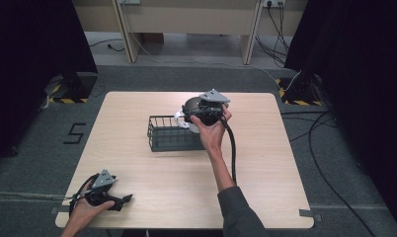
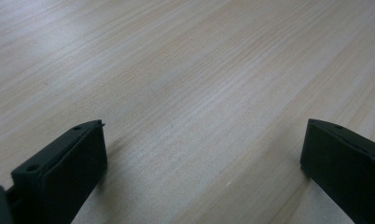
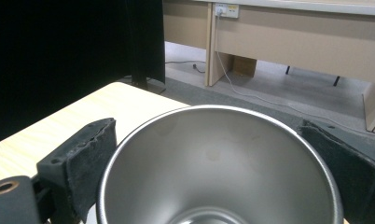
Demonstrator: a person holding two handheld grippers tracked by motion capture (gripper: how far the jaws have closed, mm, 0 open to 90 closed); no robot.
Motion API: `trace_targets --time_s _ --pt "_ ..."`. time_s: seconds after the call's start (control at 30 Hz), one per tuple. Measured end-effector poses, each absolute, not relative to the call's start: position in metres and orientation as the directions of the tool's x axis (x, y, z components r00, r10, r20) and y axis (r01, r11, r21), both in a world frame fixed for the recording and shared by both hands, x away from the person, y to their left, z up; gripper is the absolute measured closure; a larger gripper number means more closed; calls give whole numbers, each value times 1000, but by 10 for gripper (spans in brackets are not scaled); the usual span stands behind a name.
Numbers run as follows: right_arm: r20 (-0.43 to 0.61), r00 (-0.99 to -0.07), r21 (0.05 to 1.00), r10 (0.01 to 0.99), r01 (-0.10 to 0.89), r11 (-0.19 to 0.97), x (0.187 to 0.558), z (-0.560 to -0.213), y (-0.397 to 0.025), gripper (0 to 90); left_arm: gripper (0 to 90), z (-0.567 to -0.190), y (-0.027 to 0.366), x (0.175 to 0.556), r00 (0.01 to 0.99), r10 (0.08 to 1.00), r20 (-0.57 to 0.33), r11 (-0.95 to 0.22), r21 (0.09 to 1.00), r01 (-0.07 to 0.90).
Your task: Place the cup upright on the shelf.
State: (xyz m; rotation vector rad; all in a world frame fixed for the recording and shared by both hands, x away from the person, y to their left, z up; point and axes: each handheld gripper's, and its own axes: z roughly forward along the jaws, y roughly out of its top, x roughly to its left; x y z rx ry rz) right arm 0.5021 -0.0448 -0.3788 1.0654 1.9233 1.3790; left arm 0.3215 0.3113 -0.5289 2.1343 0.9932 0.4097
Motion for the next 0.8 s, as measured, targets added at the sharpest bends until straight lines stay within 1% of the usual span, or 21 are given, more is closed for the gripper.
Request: trace_targets --time_s 0.6,0.8 --pt "46 -522 941 852 309 139 498 -396 -49 65 0 -529 311 321 650 759 -19 -432 733 525" --pt "39 -513 941 858 307 141 495 -403 -48 64 0 -529 311 322 651 759 -17 -434 732 525"
